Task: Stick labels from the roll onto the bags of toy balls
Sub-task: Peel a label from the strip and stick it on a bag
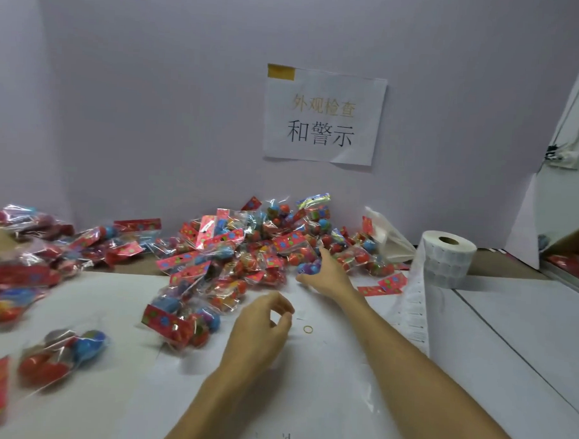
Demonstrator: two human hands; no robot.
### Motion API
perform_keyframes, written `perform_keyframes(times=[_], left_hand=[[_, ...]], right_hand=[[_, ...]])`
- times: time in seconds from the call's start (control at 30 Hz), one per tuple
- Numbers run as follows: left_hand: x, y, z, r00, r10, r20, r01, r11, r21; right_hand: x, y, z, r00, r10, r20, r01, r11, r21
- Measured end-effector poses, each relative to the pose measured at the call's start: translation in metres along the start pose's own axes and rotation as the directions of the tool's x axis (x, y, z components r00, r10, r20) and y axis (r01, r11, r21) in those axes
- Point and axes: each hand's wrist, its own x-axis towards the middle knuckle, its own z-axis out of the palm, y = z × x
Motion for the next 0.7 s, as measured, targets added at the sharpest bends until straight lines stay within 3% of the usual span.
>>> perform_keyframes(times=[0.13,0.27,0.33,0.4,0.47,0.6,0.7], left_hand=[[0.000,0.000,0.000,1.000,-0.009,0.018,0.009,1.000,-0.011],[0.001,-0.001,-0.003,0.998,-0.056,0.019,0.057,0.997,-0.060],[0.002,0.000,-0.004,0.997,-0.078,0.027,0.080,0.992,-0.100],[0.002,0.003,-0.005,0.995,-0.099,0.030,0.103,0.979,-0.177],[0.002,0.007,-0.006,0.989,-0.144,0.029,0.146,0.942,-0.301],[0.004,0.017,-0.012,0.948,-0.270,0.169,0.317,0.743,-0.589],[0.004,0.021,-0.019,0.943,-0.237,0.234,0.333,0.668,-0.665]], right_hand=[[0.002,-0.002,0.002,0.999,-0.010,-0.042,0.007,0.998,-0.070],[-0.020,-0.019,-0.016,0.986,0.152,0.061,-0.161,0.965,0.208],[-0.039,-0.028,-0.028,0.951,0.217,0.222,-0.300,0.821,0.486],[-0.062,-0.033,-0.040,0.918,0.148,0.368,-0.378,0.605,0.701],[-0.087,-0.034,-0.048,0.897,0.060,0.437,-0.414,0.459,0.786],[-0.131,-0.036,-0.051,0.871,-0.075,0.486,-0.429,0.366,0.826],[-0.149,-0.036,-0.043,0.851,-0.138,0.507,-0.438,0.349,0.829]])
